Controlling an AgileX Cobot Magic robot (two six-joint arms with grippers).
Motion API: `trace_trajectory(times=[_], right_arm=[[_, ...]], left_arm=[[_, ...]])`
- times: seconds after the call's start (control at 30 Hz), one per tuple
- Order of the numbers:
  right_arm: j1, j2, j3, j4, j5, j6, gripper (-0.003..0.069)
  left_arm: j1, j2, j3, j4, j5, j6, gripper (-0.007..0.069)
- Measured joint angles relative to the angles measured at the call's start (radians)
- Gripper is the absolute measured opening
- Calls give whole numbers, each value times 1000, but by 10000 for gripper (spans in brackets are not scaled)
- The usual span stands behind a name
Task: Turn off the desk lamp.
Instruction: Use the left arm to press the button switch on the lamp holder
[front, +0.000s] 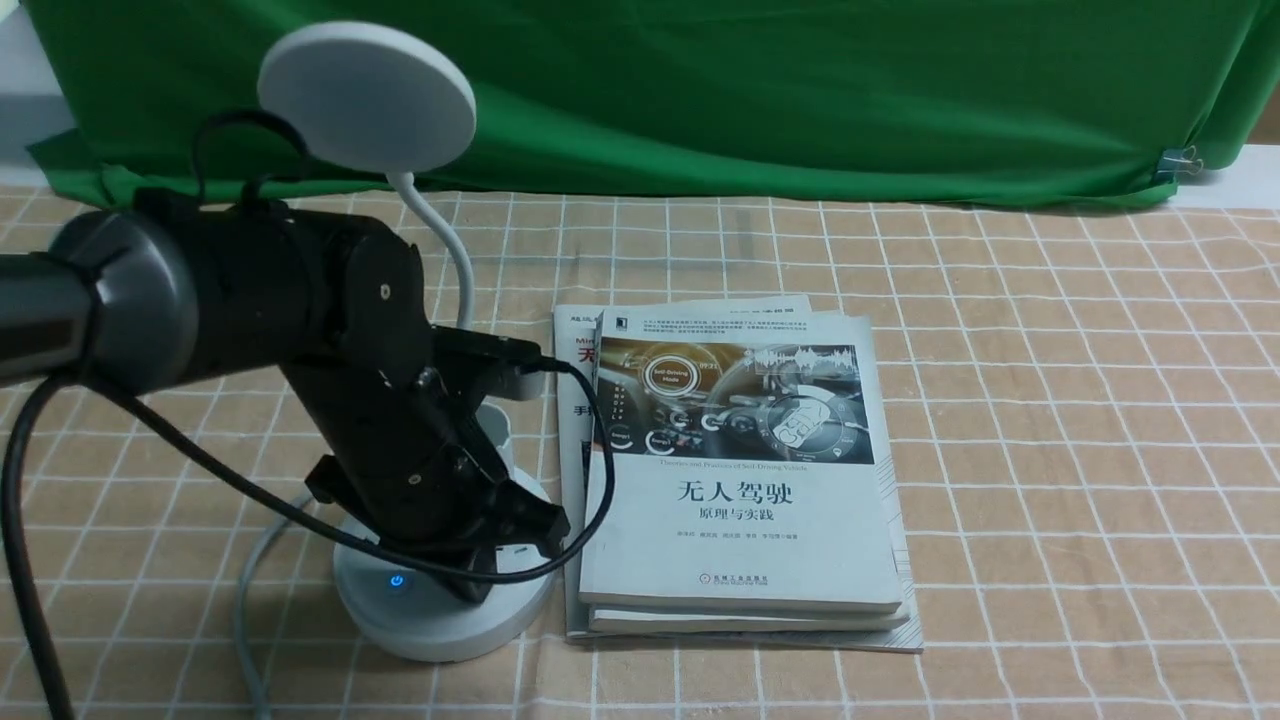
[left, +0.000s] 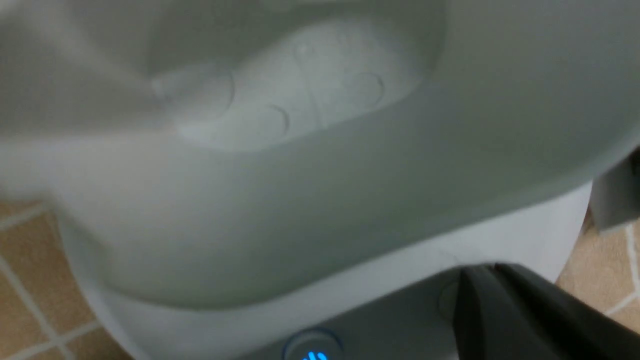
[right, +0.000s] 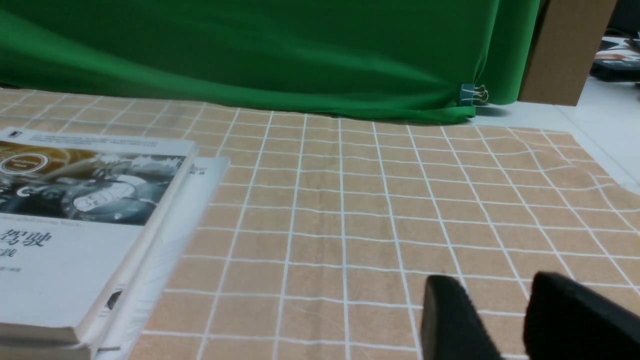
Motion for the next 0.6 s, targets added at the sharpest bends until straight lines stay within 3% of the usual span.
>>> trace_trajectory(times=[0.6], right_arm=[[0, 0, 0, 0, 0, 0, 242]], left_arm=[[0, -155, 5, -12, 27, -6, -3]])
